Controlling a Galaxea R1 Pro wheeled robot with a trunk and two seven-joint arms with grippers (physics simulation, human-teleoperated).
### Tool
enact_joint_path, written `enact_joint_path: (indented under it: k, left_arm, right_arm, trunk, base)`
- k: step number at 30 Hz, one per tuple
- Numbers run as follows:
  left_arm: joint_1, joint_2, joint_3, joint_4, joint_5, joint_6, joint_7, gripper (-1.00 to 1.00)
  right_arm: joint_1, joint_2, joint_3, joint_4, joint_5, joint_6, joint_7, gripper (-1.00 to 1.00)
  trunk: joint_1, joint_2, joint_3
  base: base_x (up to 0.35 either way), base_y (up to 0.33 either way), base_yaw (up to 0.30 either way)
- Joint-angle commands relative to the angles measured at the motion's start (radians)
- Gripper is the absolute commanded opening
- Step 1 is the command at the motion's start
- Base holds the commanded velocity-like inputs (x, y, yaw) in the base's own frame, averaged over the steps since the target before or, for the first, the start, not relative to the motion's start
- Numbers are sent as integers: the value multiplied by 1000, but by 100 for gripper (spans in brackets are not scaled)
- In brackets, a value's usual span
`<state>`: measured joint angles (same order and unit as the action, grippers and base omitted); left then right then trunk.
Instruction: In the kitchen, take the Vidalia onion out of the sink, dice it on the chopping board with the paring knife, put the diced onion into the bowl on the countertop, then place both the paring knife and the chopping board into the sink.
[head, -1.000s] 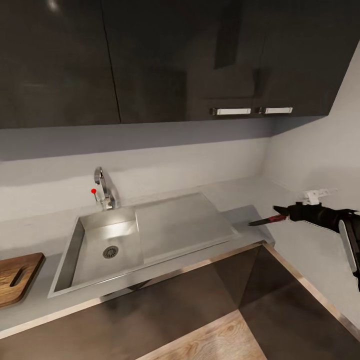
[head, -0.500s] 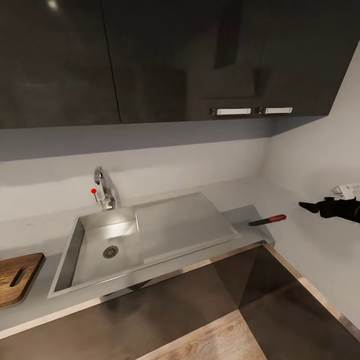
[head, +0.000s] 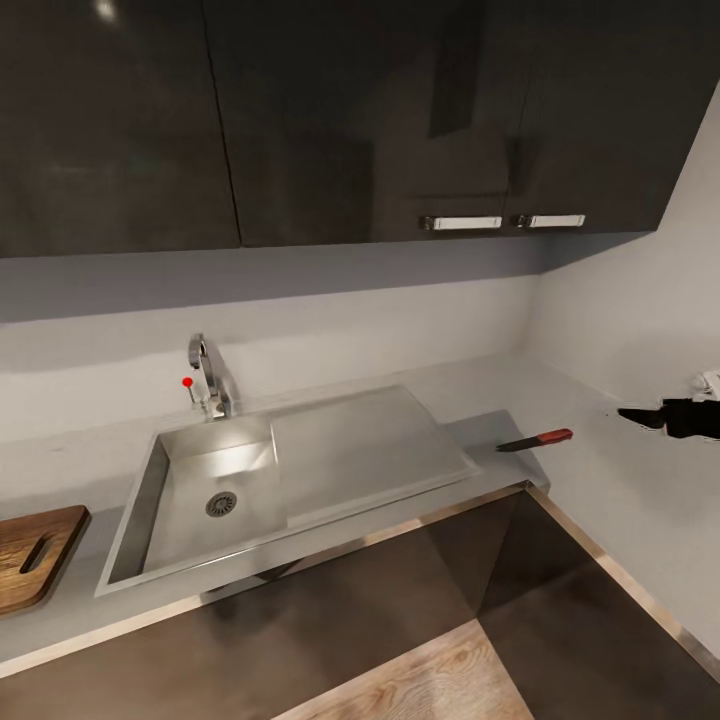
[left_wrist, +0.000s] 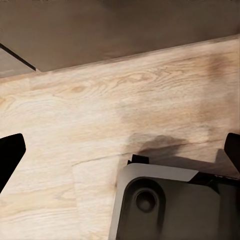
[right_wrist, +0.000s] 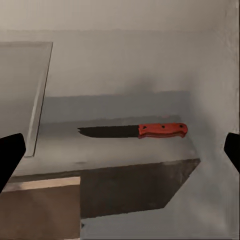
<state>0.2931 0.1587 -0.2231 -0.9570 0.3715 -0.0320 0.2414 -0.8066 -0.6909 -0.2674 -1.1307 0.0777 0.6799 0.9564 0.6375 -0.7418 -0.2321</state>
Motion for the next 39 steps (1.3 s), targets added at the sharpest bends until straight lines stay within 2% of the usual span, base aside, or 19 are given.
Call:
enact_joint_path:
  k: [1,3,4,6,7,8,9,11,12,14,15,16,17,22,27,34,37,39]
  left_arm:
    - [0,1,-5,-1,10,-3,8,100]
    - [0,2,-5,-1,10,-3,6,100]
    - [0,1,-6,-1,10,-3,6,100]
    - [0,2,-6,2,10,-3,6,100]
    - [0,2,-7,5,10,-3,6,100]
    - [0,2,-7,6,10,-3,6,100]
    - [0,2,-7,6,10,-3,6,100]
    - [0,2,-7,5,10,-3,6,100]
    - [0,2,-7,5,10,-3,6,100]
    - [0,2,-7,5,10,-3,6,100]
    - [0,2,-7,5,10,-3,6,100]
    - [0,2,-7,5,10,-3,6,100]
    - [0,1,-7,6,10,-3,6,100]
    - [0,1,-7,6,10,-3,6,100]
    - [0,0,-8,9,10,-3,6,100]
    - [0,0,-8,19,10,-3,6,100]
    - [0,-1,-7,19,10,-3,6,100]
    - [0,0,-8,20,10,-3,6,100]
  right_arm:
    - [-24,-5,-2,16,8,7,-7,100]
    - [-99,-12,-1,69,7,19,-57,100]
    - [-117,-12,0,80,7,21,-65,100]
    - [-188,-11,7,131,7,28,-86,100]
    - [-248,-7,44,175,7,30,-95,100]
    - [-275,1,100,194,6,30,-97,100]
    - [-281,4,121,198,5,28,-96,100]
    - [-295,12,196,213,3,22,-87,100]
    - [-297,13,210,220,3,18,-80,100]
    - [-301,16,243,263,2,-24,-21,100]
    - [-302,16,248,277,2,-44,2,100]
    - [-302,17,255,306,3,-89,55,100]
    - [-303,17,261,345,5,-153,138,100]
    - [-303,13,268,421,7,-229,266,100]
    - [-303,12,270,450,9,-265,354,100]
    - [-302,5,269,508,11,-320,424,100]
    - [-302,-13,269,516,11,-341,453,100]
    - [-302,-36,268,523,11,-365,476,100]
  trunk:
    - [0,-1,-1]
    - [0,-1,-1]
    - [0,-1,-1]
    - [0,-1,-1]
    - [0,-1,-1]
    - [0,-1,-1]
    - [0,-1,-1]
    - [0,-1,-1]
    - [0,-1,-1]
    - [0,-1,-1]
    - [0,-1,-1]
    - [0,-1,-1]
    - [0,-1,-1]
    - [0,-1,-1]
    - [0,-1,-1]
    - [0,-1,-1]
    - [0,-1,-1]
    - [0,-1,-1]
  base:
    - [0,0,0]
    - [0,0,0]
    - [0,0,0]
    - [0,0,0]
    - [0,0,0]
    - [0,0,0]
    - [0,0,0]
    - [0,0,0]
    - [0,0,0]
    - [0,0,0]
    - [0,0,0]
    - [0,0,0]
    - [0,0,0]
    - [0,0,0]
    - [0,0,0]
    - [0,0,0]
    - [0,0,0]
    - [0,0,0]
